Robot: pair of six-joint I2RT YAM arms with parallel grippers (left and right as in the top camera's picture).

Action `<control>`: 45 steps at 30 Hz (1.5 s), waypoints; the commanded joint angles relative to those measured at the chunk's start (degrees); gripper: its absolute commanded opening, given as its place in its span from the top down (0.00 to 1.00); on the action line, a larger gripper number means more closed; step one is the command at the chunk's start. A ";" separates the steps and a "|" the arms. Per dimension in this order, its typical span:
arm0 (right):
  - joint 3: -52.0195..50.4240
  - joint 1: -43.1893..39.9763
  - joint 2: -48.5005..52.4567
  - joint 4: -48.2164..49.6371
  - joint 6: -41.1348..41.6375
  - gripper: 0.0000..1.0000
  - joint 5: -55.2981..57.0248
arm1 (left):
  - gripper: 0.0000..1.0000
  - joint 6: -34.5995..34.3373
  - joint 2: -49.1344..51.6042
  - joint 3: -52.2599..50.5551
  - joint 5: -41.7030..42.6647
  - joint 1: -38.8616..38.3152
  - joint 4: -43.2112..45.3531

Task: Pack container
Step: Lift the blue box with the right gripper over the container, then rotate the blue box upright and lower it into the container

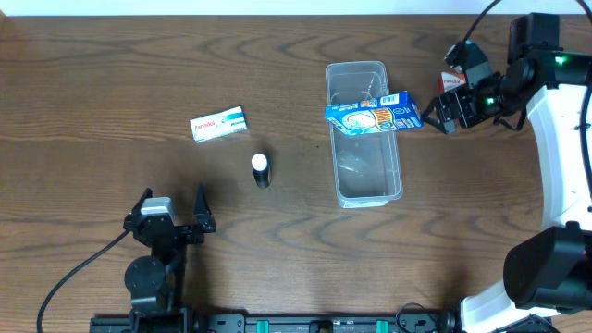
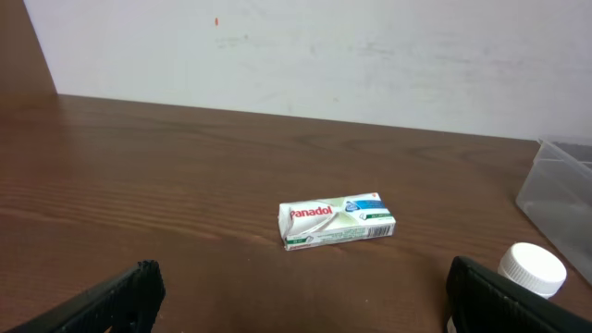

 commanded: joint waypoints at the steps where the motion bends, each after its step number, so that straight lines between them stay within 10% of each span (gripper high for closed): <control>1: 0.28 0.59 -1.33 -1.16 -16.94 0.04 -2.40 | 0.02 0.55 0.02 -0.87 0.46 0.13 -2.08; 31: 0.26 1.99 10.36 2.80 -43.08 0.05 -21.24 | 0.02 0.55 0.02 -0.87 0.46 0.13 -2.08; 45: 0.26 4.81 10.73 4.70 -41.27 0.34 -18.64 | 0.02 0.55 0.02 -0.87 0.46 0.13 -2.08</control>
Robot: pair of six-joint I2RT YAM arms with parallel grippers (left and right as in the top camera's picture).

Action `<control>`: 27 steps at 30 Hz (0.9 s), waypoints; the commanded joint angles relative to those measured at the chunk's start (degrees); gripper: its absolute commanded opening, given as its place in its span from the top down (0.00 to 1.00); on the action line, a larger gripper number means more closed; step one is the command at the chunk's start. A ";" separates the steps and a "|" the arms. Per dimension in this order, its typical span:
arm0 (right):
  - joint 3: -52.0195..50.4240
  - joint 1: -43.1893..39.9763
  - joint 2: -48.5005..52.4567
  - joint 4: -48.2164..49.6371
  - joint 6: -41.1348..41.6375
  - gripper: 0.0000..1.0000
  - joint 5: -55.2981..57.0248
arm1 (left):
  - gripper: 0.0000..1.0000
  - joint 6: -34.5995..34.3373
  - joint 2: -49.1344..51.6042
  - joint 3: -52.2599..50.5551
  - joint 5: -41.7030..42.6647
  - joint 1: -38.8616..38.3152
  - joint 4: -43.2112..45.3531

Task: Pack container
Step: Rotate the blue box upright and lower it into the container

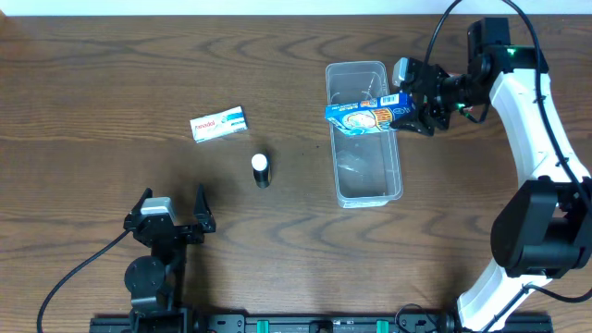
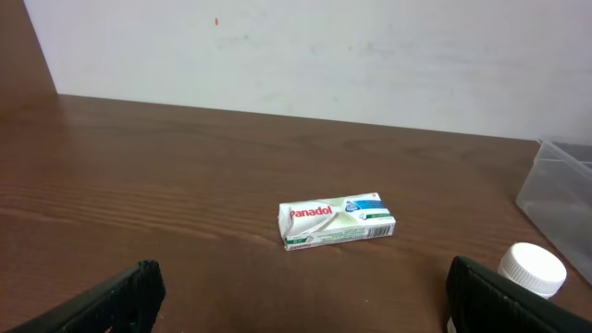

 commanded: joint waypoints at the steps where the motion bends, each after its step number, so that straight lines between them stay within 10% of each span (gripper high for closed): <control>1: 0.26 0.35 0.87 0.00 0.42 0.38 -0.39 | 0.02 0.55 0.02 -0.87 0.46 0.13 -2.08; 8: 0.26 0.37 0.92 0.42 0.94 0.76 -0.44 | 0.02 0.55 0.02 -0.87 0.46 0.13 -2.08; 20: 1.38 0.35 0.90 1.64 8.68 0.81 -6.67 | 0.02 0.55 0.02 -0.87 0.46 0.13 -2.08; 27: 9.14 0.09 -0.13 1.60 29.97 0.82 -8.39 | 0.02 0.55 0.02 -0.87 0.46 0.13 -2.08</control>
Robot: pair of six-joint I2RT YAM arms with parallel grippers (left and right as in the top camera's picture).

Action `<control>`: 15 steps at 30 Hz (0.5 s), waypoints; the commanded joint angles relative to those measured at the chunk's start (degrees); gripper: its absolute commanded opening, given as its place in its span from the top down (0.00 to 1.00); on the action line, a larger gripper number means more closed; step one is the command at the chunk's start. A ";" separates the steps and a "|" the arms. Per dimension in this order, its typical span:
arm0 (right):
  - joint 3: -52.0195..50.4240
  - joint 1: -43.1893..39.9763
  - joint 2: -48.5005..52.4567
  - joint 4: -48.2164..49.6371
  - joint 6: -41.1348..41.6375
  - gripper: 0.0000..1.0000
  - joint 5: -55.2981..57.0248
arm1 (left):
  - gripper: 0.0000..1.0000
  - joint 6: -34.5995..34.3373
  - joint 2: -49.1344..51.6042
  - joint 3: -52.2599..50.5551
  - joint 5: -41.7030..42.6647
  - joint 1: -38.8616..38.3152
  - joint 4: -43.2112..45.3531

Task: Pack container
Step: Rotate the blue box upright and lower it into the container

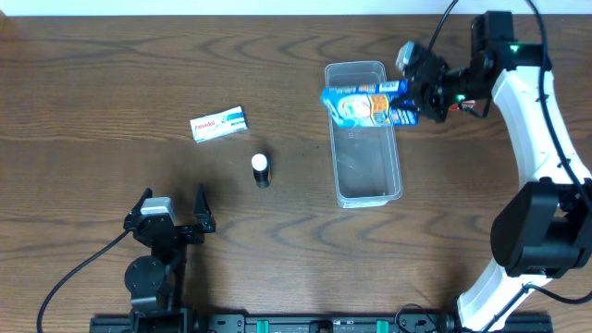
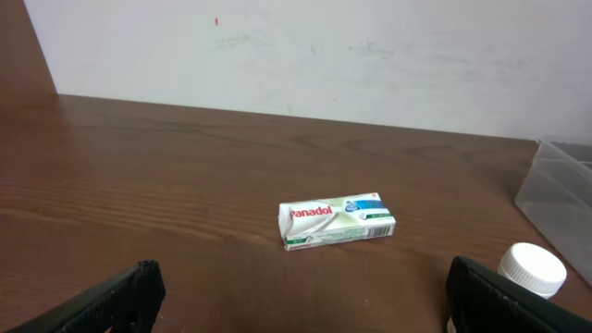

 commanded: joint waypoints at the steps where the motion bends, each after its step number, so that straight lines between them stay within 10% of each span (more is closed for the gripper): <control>1: 6.38 0.02 -0.35 0.09 16.92 0.83 -4.52 | 0.02 0.55 0.02 -0.87 0.46 0.13 -2.05; 15: 10.99 0.63 -2.08 1.66 64.24 0.80 10.56 | 0.02 0.55 0.02 -0.87 0.48 0.13 -2.05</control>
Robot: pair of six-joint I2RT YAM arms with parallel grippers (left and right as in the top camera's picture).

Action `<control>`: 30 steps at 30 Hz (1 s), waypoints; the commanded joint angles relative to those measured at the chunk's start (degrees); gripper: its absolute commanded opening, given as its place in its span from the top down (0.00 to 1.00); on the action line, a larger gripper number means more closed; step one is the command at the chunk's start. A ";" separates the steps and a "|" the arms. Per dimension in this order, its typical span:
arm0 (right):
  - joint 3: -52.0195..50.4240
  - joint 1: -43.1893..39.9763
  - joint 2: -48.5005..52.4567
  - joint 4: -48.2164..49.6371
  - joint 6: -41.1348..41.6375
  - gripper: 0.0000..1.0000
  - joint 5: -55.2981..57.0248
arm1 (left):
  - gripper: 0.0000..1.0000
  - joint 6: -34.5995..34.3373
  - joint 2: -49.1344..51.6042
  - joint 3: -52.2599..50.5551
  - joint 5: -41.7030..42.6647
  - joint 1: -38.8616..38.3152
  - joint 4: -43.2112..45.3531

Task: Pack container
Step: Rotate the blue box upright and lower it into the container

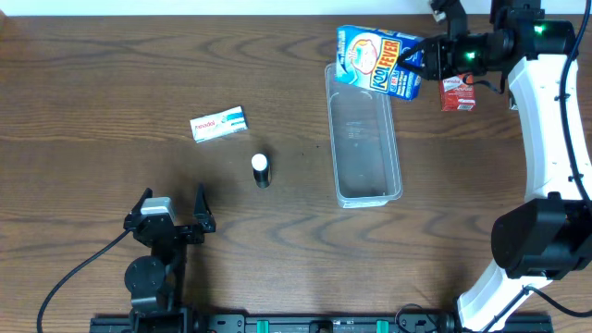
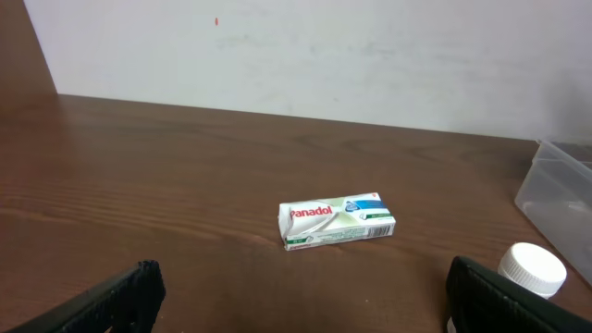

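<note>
The clear plastic container [image 1: 363,139] stands right of centre on the table; its corner shows as the container [image 2: 560,190]. My right gripper [image 1: 421,57] is shut on a blue snack packet [image 1: 379,59], held at the container's far end. A white Panadol box [image 1: 218,124] lies left of it, also seen as the box [image 2: 335,221]. Nearby stands a small dark bottle with a white cap [image 1: 261,168], visible as the bottle [image 2: 531,270]. My left gripper [image 1: 169,217] rests open near the front edge, left gripper [image 2: 296,305] with nothing between its fingers.
A small red packet [image 1: 457,93] lies on the table right of the container, under my right arm. A white wall runs behind the table's far edge.
My right gripper has moved toward the far edge with the blue packet, which now faces the camera beyond the container's far end. The left arm has not moved.
The blue packet lay across the container's rim with my right gripper beside its right end. Then the gripper was at the packet's end. Half a second ago it held the packet higher up the container, and now beyond the container's far end.
</note>
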 commanded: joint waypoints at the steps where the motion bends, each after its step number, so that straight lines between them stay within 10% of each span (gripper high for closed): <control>1: 0.55 0.85 -1.53 0.74 17.42 0.81 8.24 | 0.02 0.55 0.02 -0.87 0.46 0.13 -2.05; 18: -4.94 12.15 -1.49 3.39 58.80 0.77 23.23 | 0.02 0.52 0.02 -0.87 0.46 0.13 -2.05; 30: -4.94 16.50 -4.50 -0.72 70.23 0.68 36.94 | 0.02 0.55 0.02 -0.87 0.46 0.13 -2.05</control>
